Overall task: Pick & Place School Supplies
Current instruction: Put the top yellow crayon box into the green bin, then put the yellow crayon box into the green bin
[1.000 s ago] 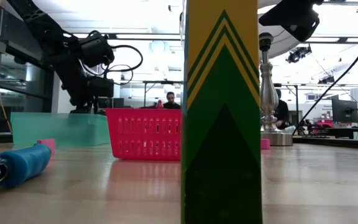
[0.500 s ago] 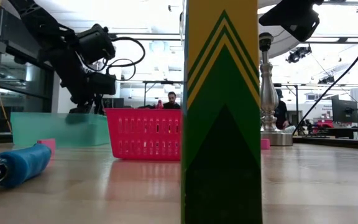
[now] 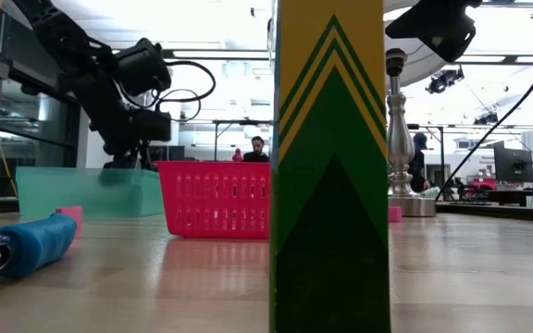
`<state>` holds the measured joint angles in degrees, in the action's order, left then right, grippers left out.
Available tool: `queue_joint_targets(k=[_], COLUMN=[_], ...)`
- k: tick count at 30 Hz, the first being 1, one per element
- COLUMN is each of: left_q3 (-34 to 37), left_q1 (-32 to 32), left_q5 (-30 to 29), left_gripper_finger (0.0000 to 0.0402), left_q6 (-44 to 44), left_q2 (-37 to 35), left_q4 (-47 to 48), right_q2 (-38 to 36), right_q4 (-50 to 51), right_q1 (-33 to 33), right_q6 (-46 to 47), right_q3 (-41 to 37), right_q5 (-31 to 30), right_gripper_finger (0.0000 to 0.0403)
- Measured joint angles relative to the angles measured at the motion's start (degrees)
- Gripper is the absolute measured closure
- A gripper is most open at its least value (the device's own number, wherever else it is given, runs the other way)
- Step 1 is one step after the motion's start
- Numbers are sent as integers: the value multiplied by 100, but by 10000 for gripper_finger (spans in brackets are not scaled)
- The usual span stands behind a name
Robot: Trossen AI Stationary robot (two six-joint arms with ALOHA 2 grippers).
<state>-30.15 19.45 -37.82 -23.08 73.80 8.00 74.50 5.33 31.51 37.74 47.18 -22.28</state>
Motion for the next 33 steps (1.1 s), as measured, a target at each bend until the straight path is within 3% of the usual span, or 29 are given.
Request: queue_joint_targets(k=[10,20,28,33], left_q3=[0,-20,-24,-24], left_q1=[-457,-659,-828,-1455], left_q5=[-232,-1417,-1841,-1943], left_gripper_finger=[232,232,232,232], left_q6=[97,-140,-176,-55], left_q2=[-2,-147,-855,-1546], left_q4=[50,53,52,-26], right_q2=[0,0,0,0], right_q4=[-1,-1,-3,-3], right_q1=[0,0,0,0], right_q6=[0,0,0,0], right_q3=[0,0,2,2], right_q5=[2,35,39,39], right_gripper_finger=[199,199,199,199])
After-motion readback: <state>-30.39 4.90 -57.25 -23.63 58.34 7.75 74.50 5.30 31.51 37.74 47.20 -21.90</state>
